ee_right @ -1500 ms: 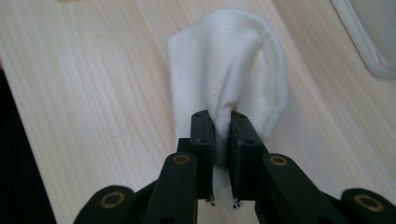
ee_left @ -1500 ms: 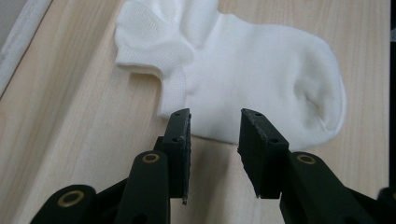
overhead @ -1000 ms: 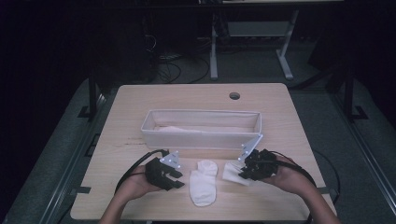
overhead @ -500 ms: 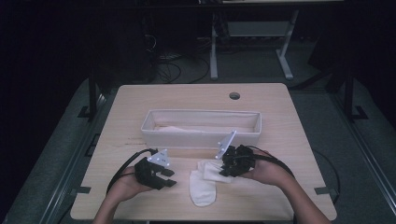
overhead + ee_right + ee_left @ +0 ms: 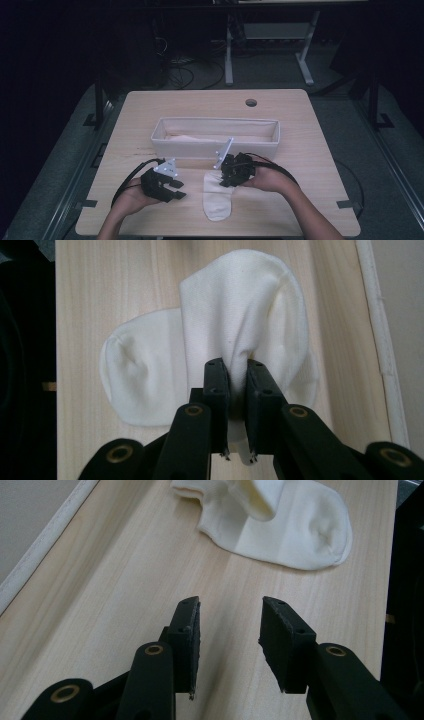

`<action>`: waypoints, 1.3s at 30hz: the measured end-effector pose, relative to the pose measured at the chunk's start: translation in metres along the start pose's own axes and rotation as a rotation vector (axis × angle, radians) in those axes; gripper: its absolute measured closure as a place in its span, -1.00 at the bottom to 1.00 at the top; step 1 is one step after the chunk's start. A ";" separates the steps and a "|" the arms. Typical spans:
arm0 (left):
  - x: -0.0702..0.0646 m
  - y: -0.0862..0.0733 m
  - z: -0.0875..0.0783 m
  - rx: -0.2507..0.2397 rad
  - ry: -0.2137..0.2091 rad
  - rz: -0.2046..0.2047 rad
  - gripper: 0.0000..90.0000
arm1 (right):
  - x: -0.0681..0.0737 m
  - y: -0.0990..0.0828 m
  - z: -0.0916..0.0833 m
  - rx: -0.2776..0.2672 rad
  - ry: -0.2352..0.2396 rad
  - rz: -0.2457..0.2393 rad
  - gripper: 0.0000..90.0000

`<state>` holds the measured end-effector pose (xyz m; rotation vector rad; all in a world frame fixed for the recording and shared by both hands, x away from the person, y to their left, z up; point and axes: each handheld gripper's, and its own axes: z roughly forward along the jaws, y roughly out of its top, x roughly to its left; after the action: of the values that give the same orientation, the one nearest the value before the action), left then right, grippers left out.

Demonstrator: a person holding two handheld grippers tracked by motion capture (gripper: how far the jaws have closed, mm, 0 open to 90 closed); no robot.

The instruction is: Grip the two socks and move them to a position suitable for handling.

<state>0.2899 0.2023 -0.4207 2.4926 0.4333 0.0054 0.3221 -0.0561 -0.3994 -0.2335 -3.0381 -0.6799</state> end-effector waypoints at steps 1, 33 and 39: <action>0.000 0.000 0.000 -0.001 0.000 -0.001 0.33 | -0.001 0.001 0.002 0.000 0.002 -0.003 0.80; 0.003 -0.003 -0.005 -0.025 -0.008 -0.014 0.32 | -0.012 -0.004 0.016 0.010 0.028 -0.017 0.30; 0.004 -0.003 -0.008 -0.026 -0.003 -0.016 0.32 | -0.016 0.001 0.007 0.010 0.010 -0.002 0.33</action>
<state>0.2916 0.2103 -0.4169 2.4632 0.4494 0.0014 0.3382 -0.0544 -0.4062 -0.2263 -3.0322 -0.6645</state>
